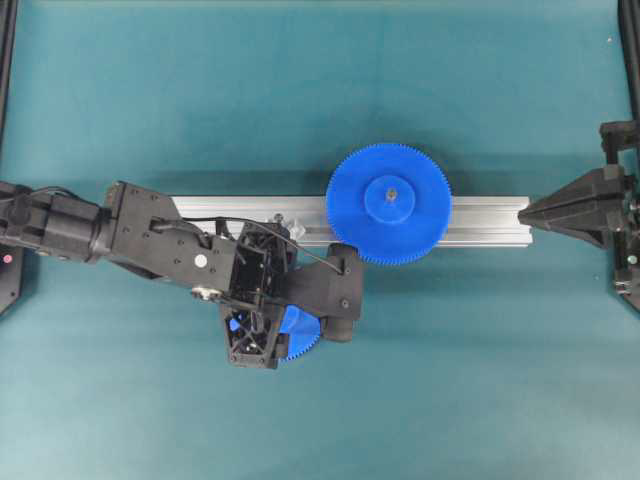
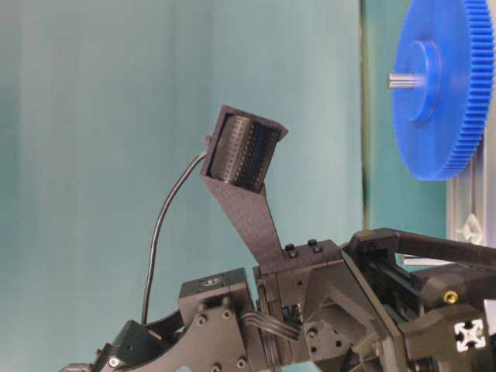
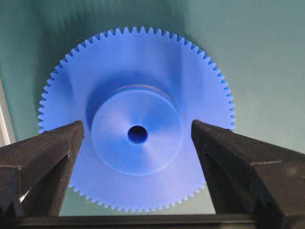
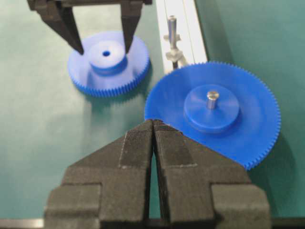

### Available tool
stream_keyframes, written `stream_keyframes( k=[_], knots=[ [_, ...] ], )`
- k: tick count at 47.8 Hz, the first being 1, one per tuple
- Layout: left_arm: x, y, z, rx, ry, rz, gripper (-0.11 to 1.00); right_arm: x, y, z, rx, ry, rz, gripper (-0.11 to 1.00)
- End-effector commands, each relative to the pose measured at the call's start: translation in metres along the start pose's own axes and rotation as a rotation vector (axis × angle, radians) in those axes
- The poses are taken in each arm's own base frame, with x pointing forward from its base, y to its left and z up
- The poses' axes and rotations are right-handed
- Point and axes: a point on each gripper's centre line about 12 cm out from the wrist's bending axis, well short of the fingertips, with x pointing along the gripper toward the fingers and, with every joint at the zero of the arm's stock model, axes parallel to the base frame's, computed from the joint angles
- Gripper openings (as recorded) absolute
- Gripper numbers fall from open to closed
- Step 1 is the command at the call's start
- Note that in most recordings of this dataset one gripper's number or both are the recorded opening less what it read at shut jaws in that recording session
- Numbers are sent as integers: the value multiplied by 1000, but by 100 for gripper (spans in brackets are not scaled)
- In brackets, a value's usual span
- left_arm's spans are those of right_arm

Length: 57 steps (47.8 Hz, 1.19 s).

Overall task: Insert the small gear onto the shaft.
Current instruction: 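Close the left gripper on the small gear's hub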

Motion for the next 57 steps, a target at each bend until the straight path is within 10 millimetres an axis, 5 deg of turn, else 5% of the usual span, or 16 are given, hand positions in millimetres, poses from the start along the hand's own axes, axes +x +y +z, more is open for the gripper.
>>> stream_keyframes(
  k=[1, 57],
  knots=[
    [-10, 1, 9, -4, -37, 0, 93, 0, -1, 3, 11, -8, -5, 7],
    [16, 0, -11, -65, -24, -2, 93, 0, -3, -5, 32, 4, -15, 7]
  ],
)
